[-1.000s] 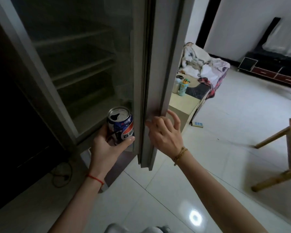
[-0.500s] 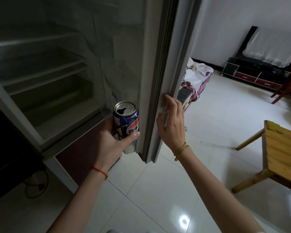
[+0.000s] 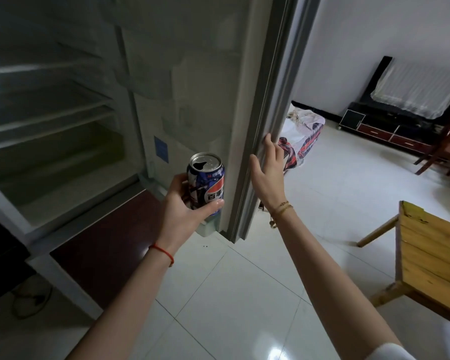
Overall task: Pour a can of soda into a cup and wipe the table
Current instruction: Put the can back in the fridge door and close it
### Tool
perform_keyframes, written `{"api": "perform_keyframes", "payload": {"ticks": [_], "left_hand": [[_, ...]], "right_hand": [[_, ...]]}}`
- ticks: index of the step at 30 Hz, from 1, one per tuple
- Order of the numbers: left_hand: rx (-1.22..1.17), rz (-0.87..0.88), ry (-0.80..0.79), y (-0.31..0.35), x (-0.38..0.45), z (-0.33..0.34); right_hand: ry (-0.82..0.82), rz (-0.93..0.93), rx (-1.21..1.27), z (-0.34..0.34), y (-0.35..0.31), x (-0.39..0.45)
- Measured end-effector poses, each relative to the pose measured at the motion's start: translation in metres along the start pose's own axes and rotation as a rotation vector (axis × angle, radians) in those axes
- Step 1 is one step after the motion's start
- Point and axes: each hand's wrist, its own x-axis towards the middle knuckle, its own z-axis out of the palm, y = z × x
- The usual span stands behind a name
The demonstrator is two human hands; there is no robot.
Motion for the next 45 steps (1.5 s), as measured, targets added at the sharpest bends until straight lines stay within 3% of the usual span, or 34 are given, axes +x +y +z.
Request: {"api": "perform_keyframes", "payload": {"ticks": [15, 29, 45], "left_hand": [[0.09, 0.091, -0.071, -0.002, 0.088, 0.068], [0.123, 0.189, -0.131, -0.001, 0.201, 0.113], [0.103, 0.214, -0.153, 0.0, 0.299, 0.156]], "right_hand": [[-0.075, 0.194, 0.066, -0.022, 0.058, 0.107], [0.018, 0.255, 0.227, 0.0, 0.102, 0.212], [-0.011, 0.264, 0.35, 0.023, 0.139, 0.305]]}}
